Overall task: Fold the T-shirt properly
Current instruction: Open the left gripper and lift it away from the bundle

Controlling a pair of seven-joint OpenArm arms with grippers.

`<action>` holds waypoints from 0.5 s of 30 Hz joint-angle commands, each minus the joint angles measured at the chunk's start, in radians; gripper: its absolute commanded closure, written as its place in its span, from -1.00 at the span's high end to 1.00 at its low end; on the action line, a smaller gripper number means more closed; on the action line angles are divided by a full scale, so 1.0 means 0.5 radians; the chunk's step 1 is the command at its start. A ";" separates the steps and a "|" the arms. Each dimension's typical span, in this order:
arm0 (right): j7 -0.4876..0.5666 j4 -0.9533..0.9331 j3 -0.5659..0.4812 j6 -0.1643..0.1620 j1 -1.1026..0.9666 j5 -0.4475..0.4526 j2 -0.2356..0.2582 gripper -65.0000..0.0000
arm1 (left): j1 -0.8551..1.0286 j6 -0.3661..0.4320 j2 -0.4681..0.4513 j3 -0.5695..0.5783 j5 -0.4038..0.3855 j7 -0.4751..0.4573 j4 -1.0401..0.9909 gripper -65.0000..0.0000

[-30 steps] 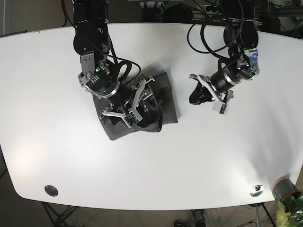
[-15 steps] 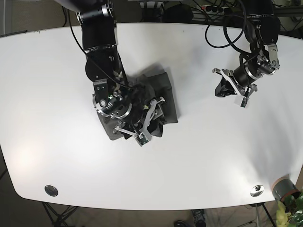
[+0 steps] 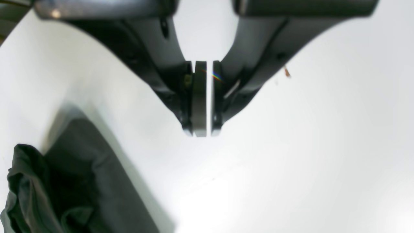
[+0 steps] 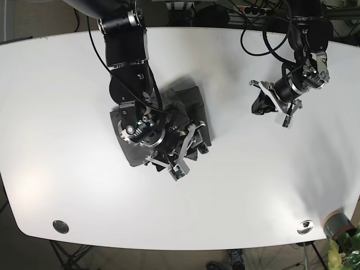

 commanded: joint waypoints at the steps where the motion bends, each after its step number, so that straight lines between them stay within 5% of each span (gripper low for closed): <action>1: -0.078 0.329 -0.002 0.014 -0.007 0.038 0.007 0.32 | -0.075 -0.006 -0.030 -0.012 -0.035 -0.055 0.031 -1.00; 7: -0.179 0.626 -0.005 0.017 -0.215 0.028 0.099 0.32 | -0.125 -0.003 -0.030 -0.012 -0.035 -0.055 0.037 -1.00; 15: -0.078 0.350 -0.011 0.017 -0.329 0.031 0.130 0.32 | -0.186 -0.003 -0.027 0.092 -0.032 -0.055 0.028 -1.00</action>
